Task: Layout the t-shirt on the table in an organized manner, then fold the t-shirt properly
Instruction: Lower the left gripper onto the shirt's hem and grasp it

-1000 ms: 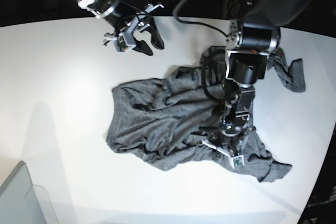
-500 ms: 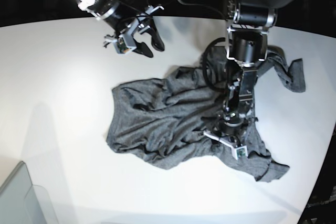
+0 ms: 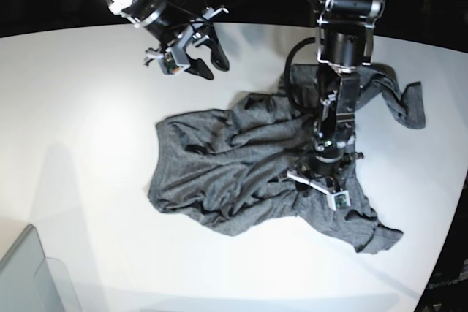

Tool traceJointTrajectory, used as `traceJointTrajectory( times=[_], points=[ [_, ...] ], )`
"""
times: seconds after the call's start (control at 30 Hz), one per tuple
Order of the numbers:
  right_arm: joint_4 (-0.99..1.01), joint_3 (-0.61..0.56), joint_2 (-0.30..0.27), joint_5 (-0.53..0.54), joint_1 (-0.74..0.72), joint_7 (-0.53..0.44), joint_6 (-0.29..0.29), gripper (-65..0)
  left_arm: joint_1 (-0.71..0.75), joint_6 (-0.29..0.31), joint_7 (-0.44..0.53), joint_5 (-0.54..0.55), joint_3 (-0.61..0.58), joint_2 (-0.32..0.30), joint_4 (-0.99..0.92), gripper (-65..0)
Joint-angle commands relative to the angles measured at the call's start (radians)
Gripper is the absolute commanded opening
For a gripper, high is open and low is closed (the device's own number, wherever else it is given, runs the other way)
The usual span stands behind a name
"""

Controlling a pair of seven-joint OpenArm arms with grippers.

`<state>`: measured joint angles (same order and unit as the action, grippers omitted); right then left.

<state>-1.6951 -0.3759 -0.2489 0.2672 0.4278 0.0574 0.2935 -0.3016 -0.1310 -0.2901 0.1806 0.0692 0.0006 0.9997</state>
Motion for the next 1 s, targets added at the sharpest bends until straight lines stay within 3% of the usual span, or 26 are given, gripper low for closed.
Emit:
traceJointTrajectory(
  times=[0.0,0.13,0.4,0.57,0.73,0.97],
  points=[
    [-0.016,0.001,-0.002,0.008,0.001,-0.027,0.009,-42.7,-0.028,-0.002,0.022,-0.002,-0.001,0.003,0.025,-32.2],
    [-0.016,0.001,0.0,0.008,0.001,-0.027,0.009,-42.7,-0.026,-0.002,0.022,-0.002,-0.001,0.003,0.023,-34.8],
    [-0.016,0.001,0.0,0.008,0.001,-0.027,0.009,-42.7,-0.026,-0.002,0.022,-0.002,-0.001,-0.001,0.021,-64.8],
    [-0.016,0.001,-0.003,0.008,0.001,-0.027,0.009,-42.7,-0.011,-0.002,0.022,-0.002,0.001,0.005,0.06,-65.0],
    [-0.016,0.001,-0.003,0.008,0.001,-0.027,0.009,-42.7,0.025,-0.003,0.004,-0.002,0.017,-0.001,0.259,-65.0],
    [-0.016,0.001,-0.003,0.008,0.001,-0.027,0.009,-42.7,0.106,-0.003,-0.143,0.004,0.289,0.008,0.562,-65.0]
  ],
)
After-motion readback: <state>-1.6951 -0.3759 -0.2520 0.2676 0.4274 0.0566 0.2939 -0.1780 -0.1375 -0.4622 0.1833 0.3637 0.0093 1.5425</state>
